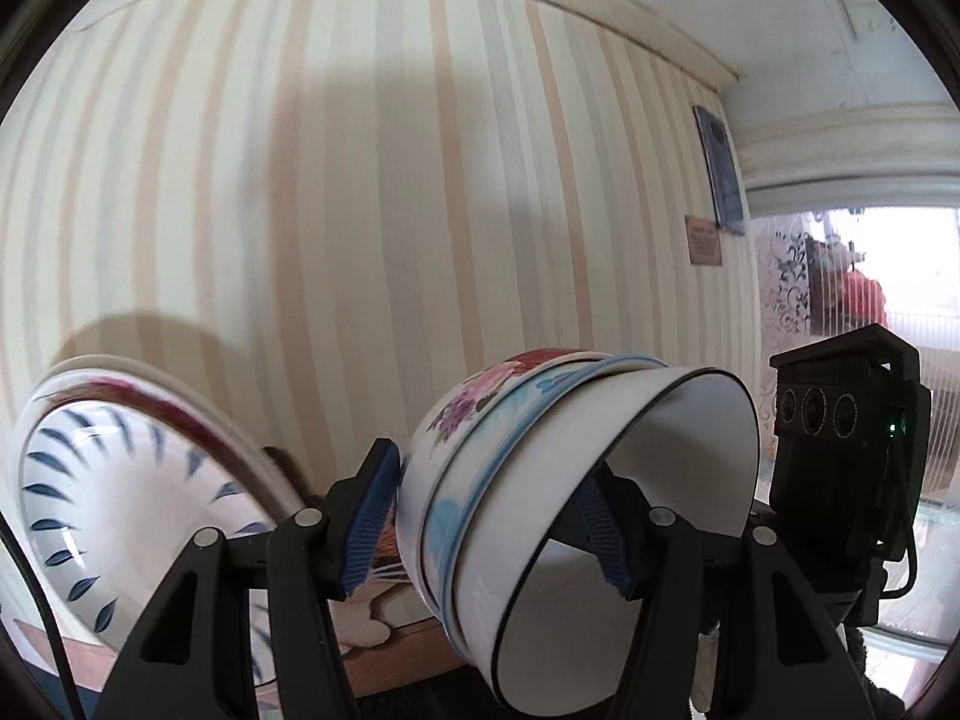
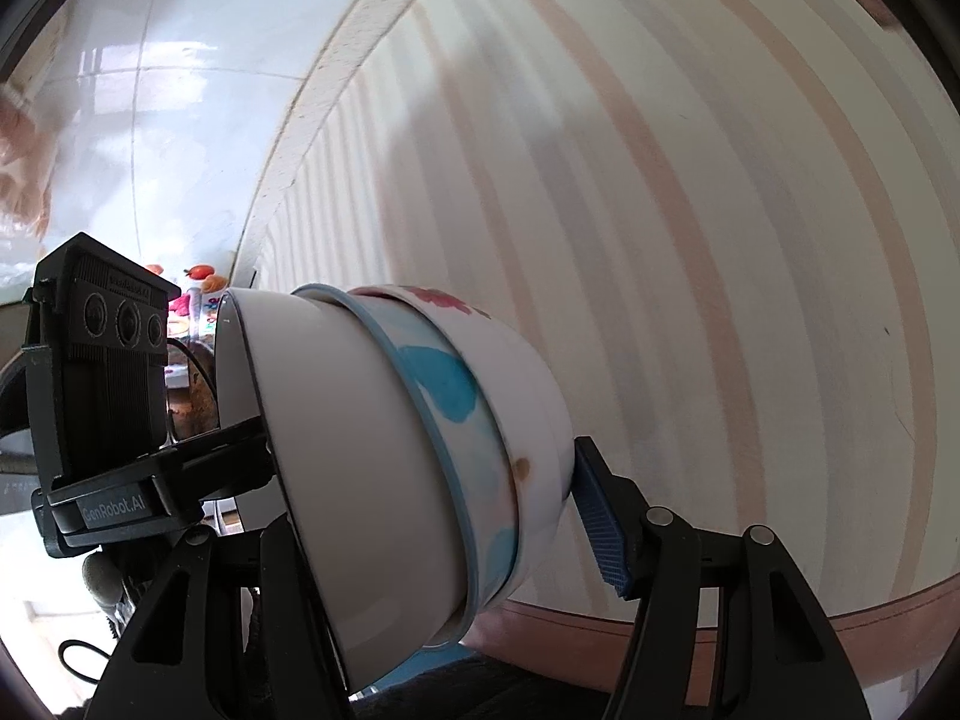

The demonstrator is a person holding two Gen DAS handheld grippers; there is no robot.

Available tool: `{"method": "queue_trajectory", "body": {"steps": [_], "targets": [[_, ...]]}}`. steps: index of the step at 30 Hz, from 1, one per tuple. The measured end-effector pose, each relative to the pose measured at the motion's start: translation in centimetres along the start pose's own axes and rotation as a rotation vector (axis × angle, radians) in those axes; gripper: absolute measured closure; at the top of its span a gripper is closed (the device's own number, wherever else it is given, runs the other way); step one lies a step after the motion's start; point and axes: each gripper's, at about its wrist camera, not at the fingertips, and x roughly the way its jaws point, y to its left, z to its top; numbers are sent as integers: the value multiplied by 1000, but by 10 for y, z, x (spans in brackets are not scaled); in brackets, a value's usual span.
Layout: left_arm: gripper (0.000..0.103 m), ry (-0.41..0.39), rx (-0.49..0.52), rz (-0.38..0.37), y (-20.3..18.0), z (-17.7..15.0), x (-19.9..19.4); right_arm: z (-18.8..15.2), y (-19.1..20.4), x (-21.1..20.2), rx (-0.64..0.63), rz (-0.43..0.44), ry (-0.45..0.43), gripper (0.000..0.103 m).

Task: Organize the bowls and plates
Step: 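Carry the bowl stack with both grippers over the plate stack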

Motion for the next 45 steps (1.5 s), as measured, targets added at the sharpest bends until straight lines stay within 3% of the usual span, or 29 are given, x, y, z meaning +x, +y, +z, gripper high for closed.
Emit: {"method": "queue_trajectory", "body": {"steps": [12,24,35,45], "targets": [[47,-106,-156,5,69,-28,-58,11,77,42,-133,31,92,40],[47,-160,-328,13,148,-64,-80,-25,143,120,-228,46,244,40],[47,-153,-374,-12,183,-76,-77,-32,163,166,-265,18,297,40],[46,-157,-355,-4,185,-73,-69,-33,171,186,-290,-19,282,40]]}}
